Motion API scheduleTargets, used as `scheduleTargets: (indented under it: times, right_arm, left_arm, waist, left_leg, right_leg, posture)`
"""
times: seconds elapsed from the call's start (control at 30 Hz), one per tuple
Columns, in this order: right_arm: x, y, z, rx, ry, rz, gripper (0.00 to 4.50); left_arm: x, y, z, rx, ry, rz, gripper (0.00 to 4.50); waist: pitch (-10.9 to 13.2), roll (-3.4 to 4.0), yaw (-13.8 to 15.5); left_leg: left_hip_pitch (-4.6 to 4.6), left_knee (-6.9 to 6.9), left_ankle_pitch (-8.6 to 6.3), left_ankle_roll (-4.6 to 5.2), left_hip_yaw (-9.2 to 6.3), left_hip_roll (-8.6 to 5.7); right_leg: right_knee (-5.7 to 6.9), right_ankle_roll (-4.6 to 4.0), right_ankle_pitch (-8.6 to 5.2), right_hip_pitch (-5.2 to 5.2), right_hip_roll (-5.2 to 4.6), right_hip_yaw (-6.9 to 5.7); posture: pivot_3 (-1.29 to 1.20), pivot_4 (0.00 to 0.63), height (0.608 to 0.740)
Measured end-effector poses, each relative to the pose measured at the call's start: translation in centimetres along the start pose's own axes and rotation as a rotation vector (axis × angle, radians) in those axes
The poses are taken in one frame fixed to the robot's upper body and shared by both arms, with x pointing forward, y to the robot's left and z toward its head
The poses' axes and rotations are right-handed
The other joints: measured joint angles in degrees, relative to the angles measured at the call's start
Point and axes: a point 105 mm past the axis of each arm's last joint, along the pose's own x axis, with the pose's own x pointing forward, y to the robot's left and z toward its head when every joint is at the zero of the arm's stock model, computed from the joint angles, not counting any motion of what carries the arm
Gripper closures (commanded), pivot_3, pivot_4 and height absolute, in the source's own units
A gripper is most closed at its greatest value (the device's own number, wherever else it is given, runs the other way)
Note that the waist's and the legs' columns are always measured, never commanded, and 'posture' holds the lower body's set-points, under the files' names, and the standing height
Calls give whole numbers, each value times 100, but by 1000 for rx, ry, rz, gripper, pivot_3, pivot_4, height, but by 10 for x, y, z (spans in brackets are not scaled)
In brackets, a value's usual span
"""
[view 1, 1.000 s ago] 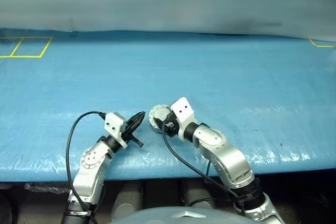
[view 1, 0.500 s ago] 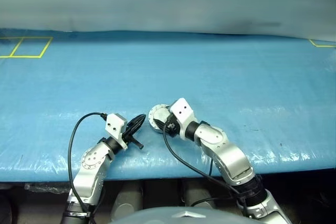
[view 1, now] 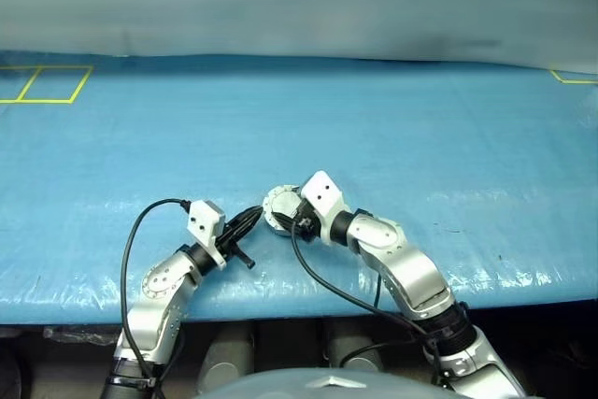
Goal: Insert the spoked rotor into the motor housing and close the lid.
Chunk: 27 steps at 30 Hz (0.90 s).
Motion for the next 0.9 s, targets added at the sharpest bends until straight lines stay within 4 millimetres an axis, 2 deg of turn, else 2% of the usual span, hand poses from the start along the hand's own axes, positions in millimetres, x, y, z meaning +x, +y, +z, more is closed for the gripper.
scheduleTargets:
  times: [0.17, 0.37, 0.9]
  right_arm:
    - [0, 0, 3, -16, 9, 33, 1460]
    - [2, -1, 5, 44, 10, 37, 1460]
    - [-3, -8, 10, -7, 49, 25, 1460]
  left_arm:
    - [-1, 0, -3, -10, 20, -9, 4500]
    - [-1, -1, -1, -5, 16, -12, 4500]
    - [-5, -5, -4, -18, 38, -23, 4500]
  waist:
    - [1, 0, 6]
    - [2, 0, 3]
    - [4, 1, 7]
  left_leg:
    - [-1, -2, 0, 0, 0, 0]
    - [-1, -2, 0, 0, 0, 0]
    - [-6, -4, 0, 0, 0, 0]
  right_leg:
    - [0, -1, -1, -2, 0, -1]
    - [0, -1, -1, -3, 0, 0]
    - [-2, -2, -1, -7, -1, -1]
  posture:
    - [0, 150, 740]
    - [0, 150, 740]
    - [0, 150, 740]
